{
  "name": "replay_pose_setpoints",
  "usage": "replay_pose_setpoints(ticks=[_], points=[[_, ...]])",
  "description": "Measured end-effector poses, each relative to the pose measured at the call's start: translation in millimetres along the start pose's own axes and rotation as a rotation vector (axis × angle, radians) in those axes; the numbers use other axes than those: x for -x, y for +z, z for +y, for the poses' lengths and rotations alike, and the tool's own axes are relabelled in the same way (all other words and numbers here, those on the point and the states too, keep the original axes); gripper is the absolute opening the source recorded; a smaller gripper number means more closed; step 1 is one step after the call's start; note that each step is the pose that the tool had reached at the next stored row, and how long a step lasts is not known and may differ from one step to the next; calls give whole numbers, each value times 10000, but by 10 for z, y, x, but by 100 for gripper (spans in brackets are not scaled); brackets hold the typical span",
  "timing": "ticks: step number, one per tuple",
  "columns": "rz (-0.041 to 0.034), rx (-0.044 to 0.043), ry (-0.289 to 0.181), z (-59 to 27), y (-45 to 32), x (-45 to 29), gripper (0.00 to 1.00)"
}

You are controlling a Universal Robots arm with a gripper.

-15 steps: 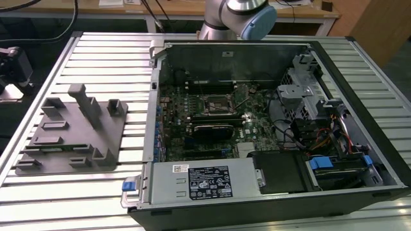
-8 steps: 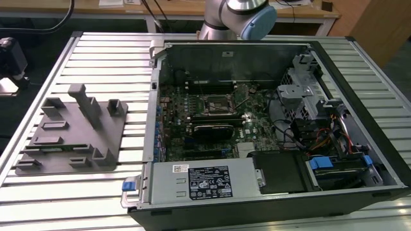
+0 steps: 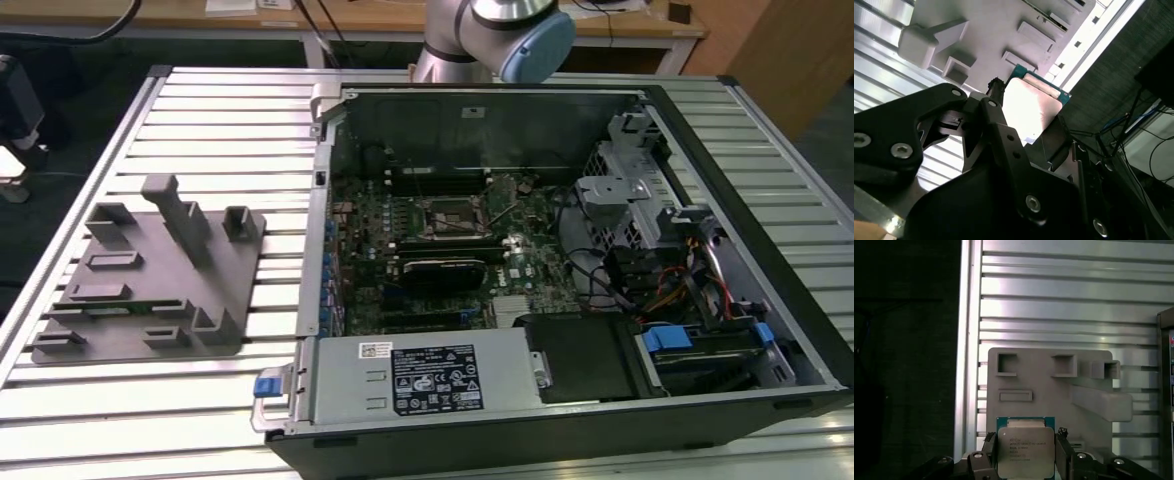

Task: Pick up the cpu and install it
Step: 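Pick up the cpu and move it towards the insertion slot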

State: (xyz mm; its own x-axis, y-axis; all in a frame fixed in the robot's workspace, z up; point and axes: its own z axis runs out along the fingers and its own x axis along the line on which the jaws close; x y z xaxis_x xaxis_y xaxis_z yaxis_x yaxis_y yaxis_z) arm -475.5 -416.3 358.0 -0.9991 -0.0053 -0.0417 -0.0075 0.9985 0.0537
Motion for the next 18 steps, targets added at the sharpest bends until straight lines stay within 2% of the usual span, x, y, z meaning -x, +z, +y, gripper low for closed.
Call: replay_pose_setpoints(ticks=[18], points=[[-64,0,-3,31,-453,19,55]])
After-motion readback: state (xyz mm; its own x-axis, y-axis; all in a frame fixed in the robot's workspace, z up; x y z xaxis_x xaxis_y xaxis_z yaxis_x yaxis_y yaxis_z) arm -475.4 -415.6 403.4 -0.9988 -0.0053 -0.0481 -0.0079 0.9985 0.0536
